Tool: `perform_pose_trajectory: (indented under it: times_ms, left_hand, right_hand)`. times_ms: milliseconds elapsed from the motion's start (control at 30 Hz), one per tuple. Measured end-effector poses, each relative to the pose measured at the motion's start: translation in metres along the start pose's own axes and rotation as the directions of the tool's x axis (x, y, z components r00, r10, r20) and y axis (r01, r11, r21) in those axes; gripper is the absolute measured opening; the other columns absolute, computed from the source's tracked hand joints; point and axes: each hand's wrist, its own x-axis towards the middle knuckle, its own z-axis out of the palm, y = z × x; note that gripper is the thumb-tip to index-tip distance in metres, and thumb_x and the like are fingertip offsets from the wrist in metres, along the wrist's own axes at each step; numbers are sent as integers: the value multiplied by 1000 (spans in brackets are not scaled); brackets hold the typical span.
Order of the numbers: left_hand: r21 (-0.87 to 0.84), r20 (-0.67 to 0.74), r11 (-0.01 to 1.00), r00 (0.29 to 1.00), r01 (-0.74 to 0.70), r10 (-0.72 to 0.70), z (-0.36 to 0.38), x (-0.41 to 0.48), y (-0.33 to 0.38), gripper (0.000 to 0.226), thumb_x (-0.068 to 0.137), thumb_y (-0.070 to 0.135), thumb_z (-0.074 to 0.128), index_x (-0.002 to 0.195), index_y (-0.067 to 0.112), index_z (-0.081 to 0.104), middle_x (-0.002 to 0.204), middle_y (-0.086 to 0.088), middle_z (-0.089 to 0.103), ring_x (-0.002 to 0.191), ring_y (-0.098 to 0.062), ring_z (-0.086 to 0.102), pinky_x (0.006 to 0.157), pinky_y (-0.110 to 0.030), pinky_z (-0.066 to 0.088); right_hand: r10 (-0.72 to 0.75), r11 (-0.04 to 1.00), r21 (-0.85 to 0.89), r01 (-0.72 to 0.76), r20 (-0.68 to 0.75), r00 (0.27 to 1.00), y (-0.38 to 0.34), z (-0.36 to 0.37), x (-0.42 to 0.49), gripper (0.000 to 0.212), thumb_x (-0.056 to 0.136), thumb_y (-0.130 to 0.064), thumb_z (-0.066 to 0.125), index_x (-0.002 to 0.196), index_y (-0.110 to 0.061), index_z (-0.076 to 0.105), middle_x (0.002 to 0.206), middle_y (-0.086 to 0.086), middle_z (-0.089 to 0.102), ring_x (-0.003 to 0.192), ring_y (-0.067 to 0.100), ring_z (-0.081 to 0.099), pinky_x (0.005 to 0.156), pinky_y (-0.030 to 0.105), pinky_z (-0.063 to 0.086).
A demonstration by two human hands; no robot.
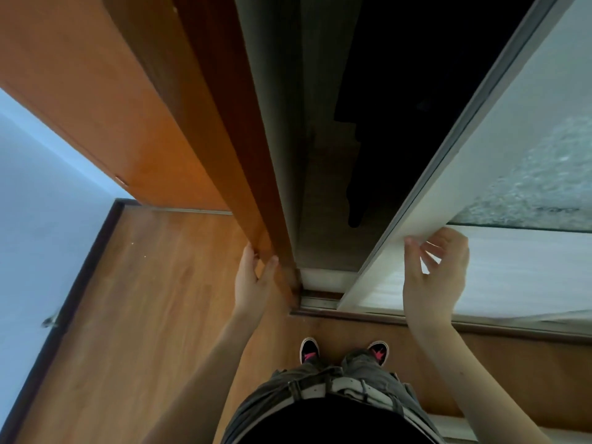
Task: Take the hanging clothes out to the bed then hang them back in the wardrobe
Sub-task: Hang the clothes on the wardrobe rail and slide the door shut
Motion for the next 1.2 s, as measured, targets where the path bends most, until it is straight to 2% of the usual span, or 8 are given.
perform_pose_trajectory:
  times_ms: [133, 267, 367, 500, 667, 900, 1067, 1200]
  left_hand:
    - [-80, 20, 997, 1000, 21, -19, -7, 7, -7, 36, 95, 28, 56, 112, 58, 44, 119, 22, 61, 110, 6, 58, 94, -17, 46]
    - [-113, 54, 993, 998, 29, -23, -12, 10, -16, 39, 92, 29, 60, 130, 31, 50, 124, 8, 64, 113, -8, 62, 98, -35, 52]
    - [-101, 66, 995, 998, 27, -21, -16, 13, -16, 48, 92, 28, 61, 137, 21, 47, 126, 5, 64, 113, -6, 62, 98, -29, 52]
    - [-82, 79, 997, 997, -4, 11, -18, 14, -14, 41, 92, 26, 61, 131, 20, 52, 119, 13, 66, 105, 3, 64, 93, -20, 52]
    - [-75, 66, 997, 998, -17, 22, -19, 16, -15, 38, 92, 25, 61, 128, 19, 54, 117, 12, 67, 104, 1, 65, 93, -19, 53]
    - [-80, 63, 997, 998, -8, 13, -20, 18, -14, 33, 91, 24, 62, 123, 27, 53, 112, 18, 66, 102, 5, 63, 85, -7, 49]
    - [-65, 64, 998, 998, -5, 9, -20, 18, -14, 30, 92, 26, 61, 118, 35, 51, 110, 21, 64, 102, 4, 63, 88, -12, 50]
    - [-28, 53, 1000, 999, -3, 5, -20, 18, -12, 28, 91, 29, 62, 117, 34, 51, 107, 24, 64, 98, 7, 62, 85, -10, 50]
  right_hand:
    - [-7, 999, 33, 6, 54, 999, -12, 21, -14, 23, 94, -16, 61, 114, -17, 50, 108, 0, 53, 95, 9, 58, 88, 41, 56]
    - [8, 997, 73, -18, 129, 992, -23, 42, -21, 17, 93, -11, 61, 106, -17, 53, 107, 5, 56, 93, 3, 58, 87, 37, 56]
    - [20, 994, 99, -35, 157, 987, -30, 57, -28, 17, 92, -10, 63, 102, -19, 53, 105, 8, 58, 92, 4, 58, 86, 36, 56]
    - [8, 993, 115, -29, 178, 984, -36, 71, -37, 15, 92, -10, 63, 101, -17, 55, 106, 8, 59, 93, 2, 58, 86, 34, 56]
    - [-30, 992, 124, 9, 174, 984, -39, 85, -44, 17, 91, -9, 64, 101, -18, 54, 105, 8, 59, 92, 6, 59, 84, 38, 58]
    - [-61, 989, 143, 38, 161, 985, -43, 99, -50, 19, 91, -8, 65, 100, -19, 53, 105, 6, 58, 93, 7, 60, 81, 40, 59]
    - [-83, 984, 172, 54, 163, 983, -44, 109, -56, 19, 91, -6, 64, 102, -16, 53, 105, 6, 57, 93, 8, 60, 81, 37, 59]
    - [-155, 977, 173, 123, 188, 970, -41, 119, -63, 19, 91, -6, 62, 108, -9, 53, 107, 5, 55, 97, 9, 59, 83, 37, 58]
